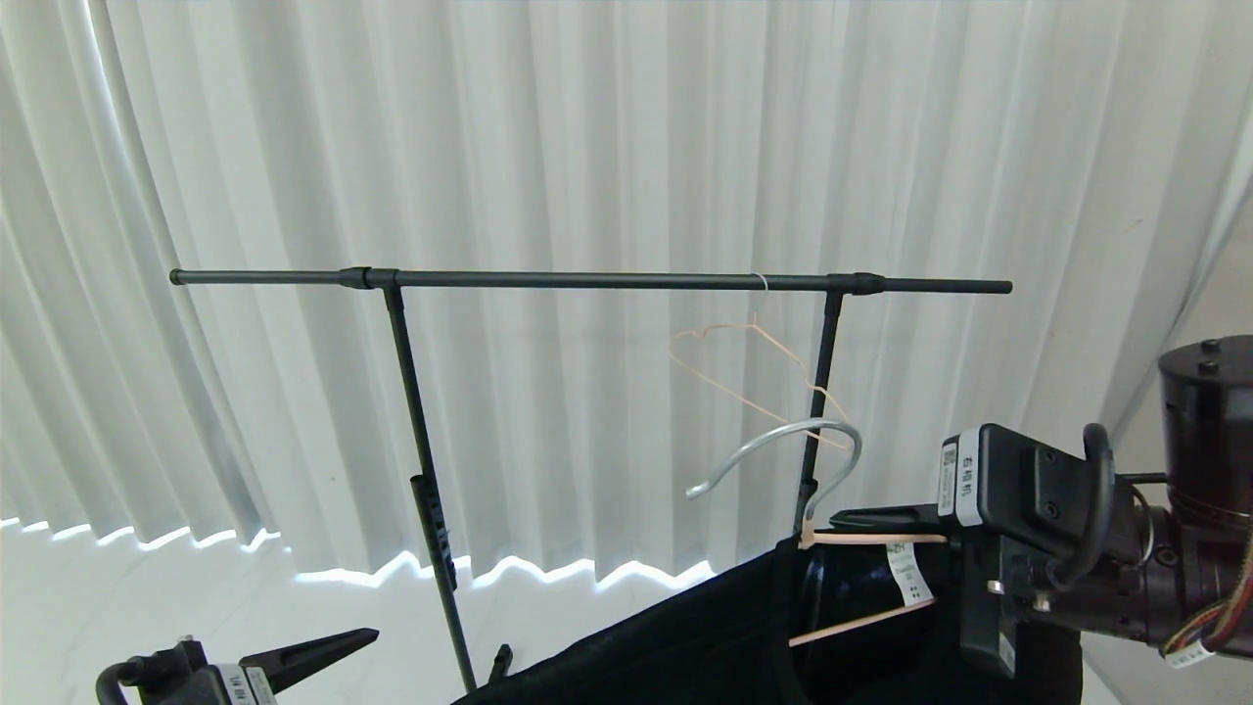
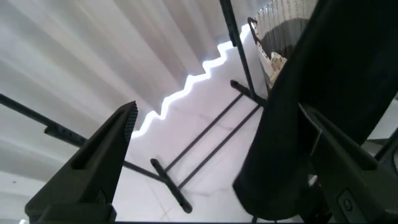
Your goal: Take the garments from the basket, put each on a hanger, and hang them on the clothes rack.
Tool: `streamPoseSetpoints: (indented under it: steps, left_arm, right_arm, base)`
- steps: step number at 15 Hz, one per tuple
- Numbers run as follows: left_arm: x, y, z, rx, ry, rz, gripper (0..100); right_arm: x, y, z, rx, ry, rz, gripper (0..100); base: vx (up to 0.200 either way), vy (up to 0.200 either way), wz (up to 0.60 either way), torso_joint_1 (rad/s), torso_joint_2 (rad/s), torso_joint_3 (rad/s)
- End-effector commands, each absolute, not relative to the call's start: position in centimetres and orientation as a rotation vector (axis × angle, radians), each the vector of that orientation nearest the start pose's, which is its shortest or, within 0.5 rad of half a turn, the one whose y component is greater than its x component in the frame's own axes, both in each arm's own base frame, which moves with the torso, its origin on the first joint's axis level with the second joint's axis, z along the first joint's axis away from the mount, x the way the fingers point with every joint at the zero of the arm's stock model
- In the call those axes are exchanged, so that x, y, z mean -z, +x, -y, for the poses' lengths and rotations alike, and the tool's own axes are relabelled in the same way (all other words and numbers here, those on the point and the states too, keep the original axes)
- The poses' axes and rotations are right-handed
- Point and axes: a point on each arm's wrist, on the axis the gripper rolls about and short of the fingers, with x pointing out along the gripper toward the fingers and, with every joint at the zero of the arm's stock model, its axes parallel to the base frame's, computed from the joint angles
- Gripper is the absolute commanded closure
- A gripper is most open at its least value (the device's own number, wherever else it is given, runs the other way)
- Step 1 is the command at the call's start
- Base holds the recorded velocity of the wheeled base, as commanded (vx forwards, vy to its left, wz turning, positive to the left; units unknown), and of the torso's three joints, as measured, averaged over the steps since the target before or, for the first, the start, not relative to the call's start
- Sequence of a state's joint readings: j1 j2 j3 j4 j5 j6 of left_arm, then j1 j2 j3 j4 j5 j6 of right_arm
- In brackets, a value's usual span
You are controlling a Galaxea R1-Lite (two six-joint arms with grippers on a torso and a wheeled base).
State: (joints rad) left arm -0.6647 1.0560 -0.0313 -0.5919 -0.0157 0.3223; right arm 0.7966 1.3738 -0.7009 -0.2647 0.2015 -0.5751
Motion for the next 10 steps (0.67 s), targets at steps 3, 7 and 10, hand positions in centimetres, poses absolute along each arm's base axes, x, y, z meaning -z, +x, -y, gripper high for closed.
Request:
streamPoseSetpoints:
  steps: [3,7,10]
  left_arm:
    - [-11.8,7.5,6.2,0.787,0.333,-0.267,0]
    - [-10.4,6.9,5.7,0.794,0.338,-0.330,0]
    - [-10.3,7.9,6.3,0.790,0.349,-0.386,100]
  right_arm:
    - [-20.4,14.9,-15.7,-1.071,-0.640,-0.115,100]
    - [-20.7,14.8,-15.6,-1.068,-0.636,-0.103,100]
    - [-21.0,14.5,-15.3,-1.064,-0.628,-0.089,100]
  base:
    - [0.000,0.000,0.00,0.000,0.00,0.000]
    - [0.000,0.000,0.00,0.000,0.00,0.000]
    - [0.000,0.000,0.00,0.000,0.00,0.000]
